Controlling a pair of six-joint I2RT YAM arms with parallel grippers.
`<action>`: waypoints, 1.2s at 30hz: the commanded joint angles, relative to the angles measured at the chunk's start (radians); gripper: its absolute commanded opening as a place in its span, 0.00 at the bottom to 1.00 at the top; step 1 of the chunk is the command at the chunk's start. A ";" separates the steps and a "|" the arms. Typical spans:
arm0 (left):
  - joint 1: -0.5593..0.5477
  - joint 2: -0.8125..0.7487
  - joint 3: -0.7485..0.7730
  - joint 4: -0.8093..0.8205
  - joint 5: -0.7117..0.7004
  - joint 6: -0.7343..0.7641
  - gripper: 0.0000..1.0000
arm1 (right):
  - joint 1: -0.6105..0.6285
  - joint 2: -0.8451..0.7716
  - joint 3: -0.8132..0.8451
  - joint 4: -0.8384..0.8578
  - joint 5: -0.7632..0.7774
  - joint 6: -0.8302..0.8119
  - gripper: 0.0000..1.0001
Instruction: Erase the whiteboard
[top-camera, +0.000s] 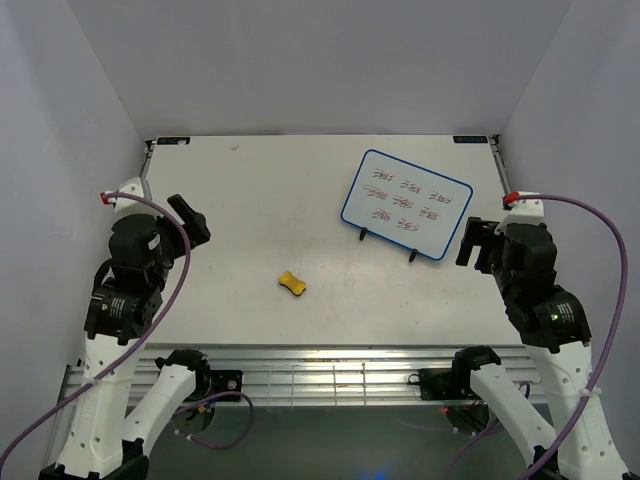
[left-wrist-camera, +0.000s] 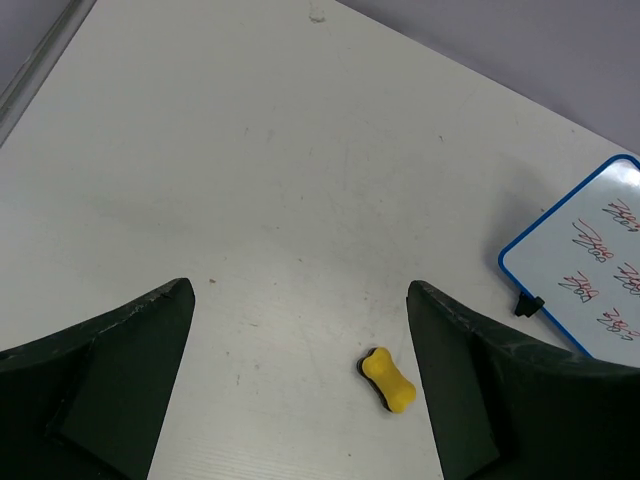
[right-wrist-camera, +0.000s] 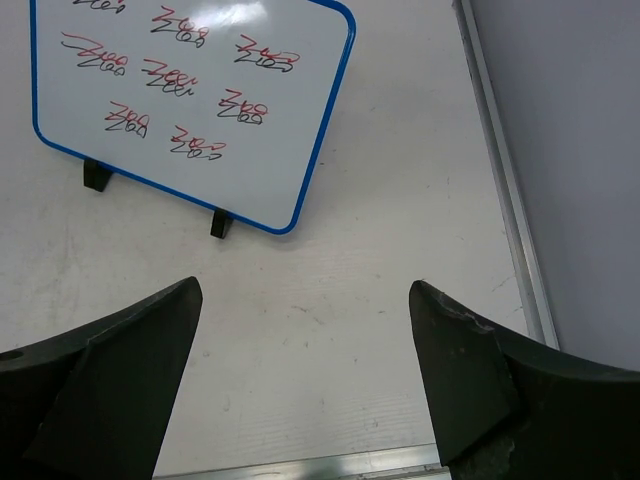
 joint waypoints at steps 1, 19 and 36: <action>-0.004 0.001 -0.020 0.011 -0.032 -0.009 0.98 | -0.002 0.001 -0.014 0.070 -0.015 -0.002 0.90; -0.004 0.099 -0.335 0.184 0.132 -0.066 0.98 | -0.025 0.676 0.362 0.229 -0.423 -0.170 0.90; -0.013 0.123 -0.359 0.235 0.258 -0.027 0.98 | -0.177 1.343 0.901 0.101 -0.696 -0.532 0.90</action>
